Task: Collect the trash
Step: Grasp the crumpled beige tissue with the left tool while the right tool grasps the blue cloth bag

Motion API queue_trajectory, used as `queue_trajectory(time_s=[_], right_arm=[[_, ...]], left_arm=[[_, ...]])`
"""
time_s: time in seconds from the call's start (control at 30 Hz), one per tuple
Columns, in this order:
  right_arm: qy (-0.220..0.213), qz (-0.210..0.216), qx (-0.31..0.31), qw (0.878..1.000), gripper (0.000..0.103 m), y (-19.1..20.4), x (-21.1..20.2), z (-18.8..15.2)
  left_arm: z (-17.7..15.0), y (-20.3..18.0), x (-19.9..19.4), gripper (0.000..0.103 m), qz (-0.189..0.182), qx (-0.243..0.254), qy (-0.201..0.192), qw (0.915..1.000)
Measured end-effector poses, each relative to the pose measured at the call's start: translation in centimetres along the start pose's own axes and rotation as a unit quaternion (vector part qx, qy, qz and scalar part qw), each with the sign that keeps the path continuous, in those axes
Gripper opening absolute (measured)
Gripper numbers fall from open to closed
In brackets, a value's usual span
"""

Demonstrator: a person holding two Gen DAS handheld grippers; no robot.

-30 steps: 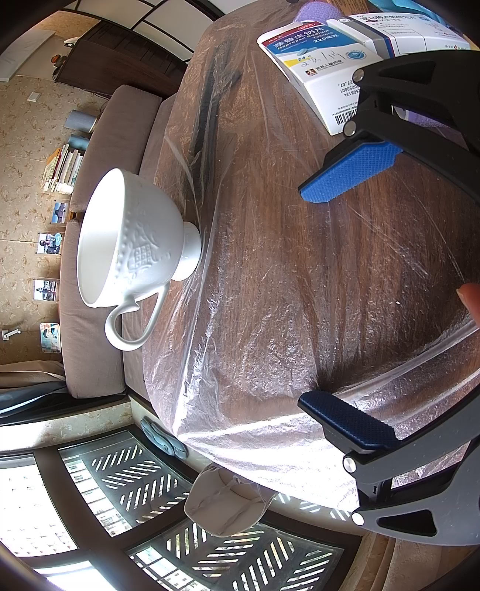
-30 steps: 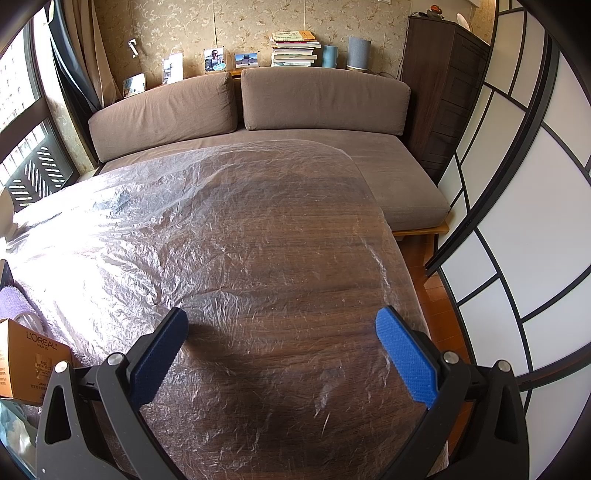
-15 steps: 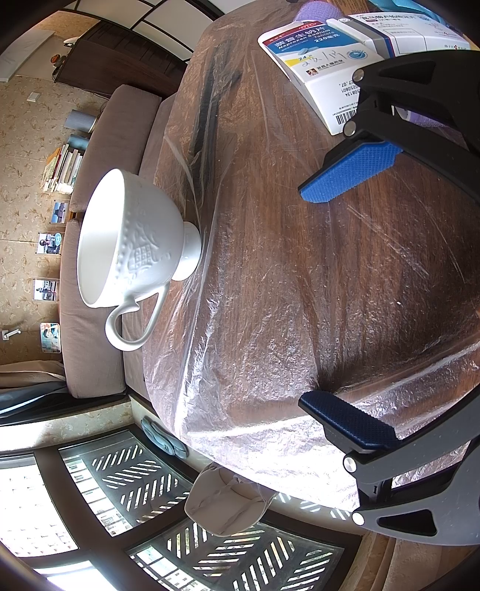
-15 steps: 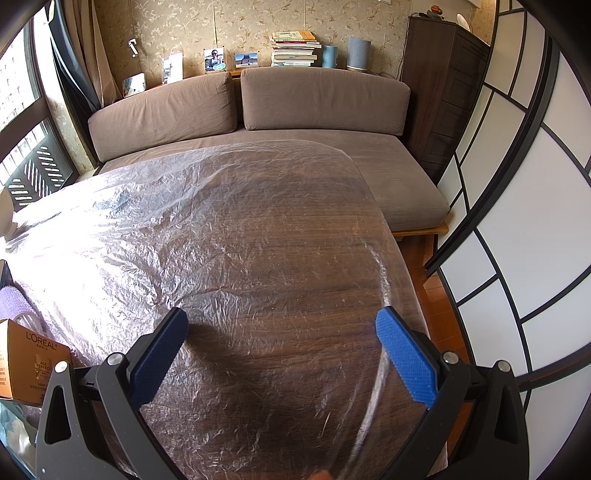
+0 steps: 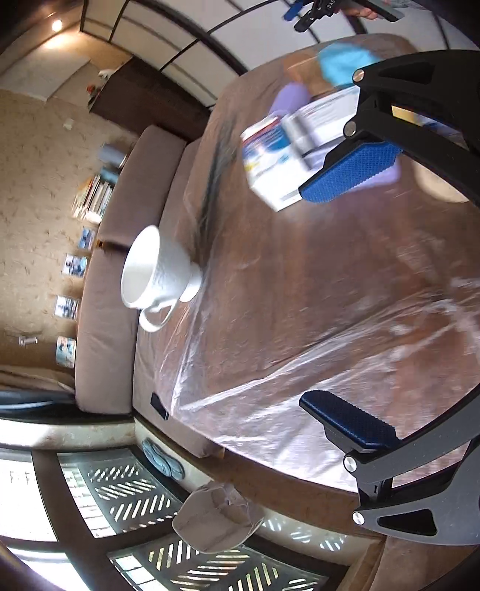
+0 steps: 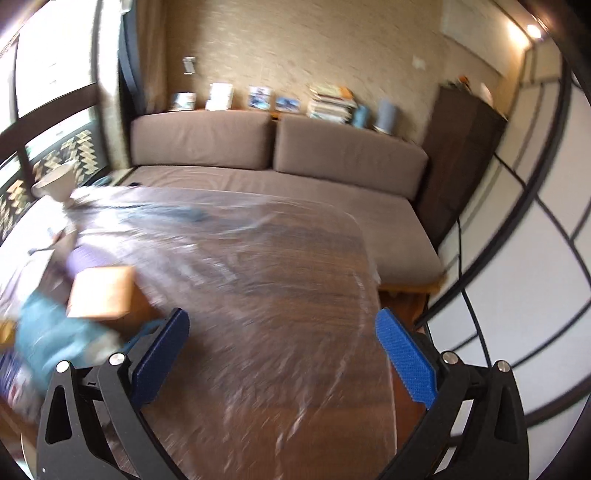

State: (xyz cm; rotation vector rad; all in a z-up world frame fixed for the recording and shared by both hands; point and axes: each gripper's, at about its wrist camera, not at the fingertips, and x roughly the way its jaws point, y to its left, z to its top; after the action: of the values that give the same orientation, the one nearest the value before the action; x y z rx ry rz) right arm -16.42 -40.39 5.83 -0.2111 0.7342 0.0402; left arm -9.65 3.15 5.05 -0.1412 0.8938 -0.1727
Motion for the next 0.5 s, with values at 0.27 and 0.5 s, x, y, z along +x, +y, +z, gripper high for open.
queue_trajectory(time_s=[0.27, 0.5], right_arm=[[-0.059, 0.046, -0.245, 0.967, 0.099, 11.2, -4.8, -1.0], [-0.069, 0.061, -0.403, 0.910, 0.099, 17.4, -2.9, -1.6]], left_arm=[[-4.7, -5.9, -1.8, 0.102, -0.062, 0.128, 0.038, 0.9890], [-6.4, -8.9, 0.3, 0.102, -0.081, 0.183, 0.068, 0.9774]])
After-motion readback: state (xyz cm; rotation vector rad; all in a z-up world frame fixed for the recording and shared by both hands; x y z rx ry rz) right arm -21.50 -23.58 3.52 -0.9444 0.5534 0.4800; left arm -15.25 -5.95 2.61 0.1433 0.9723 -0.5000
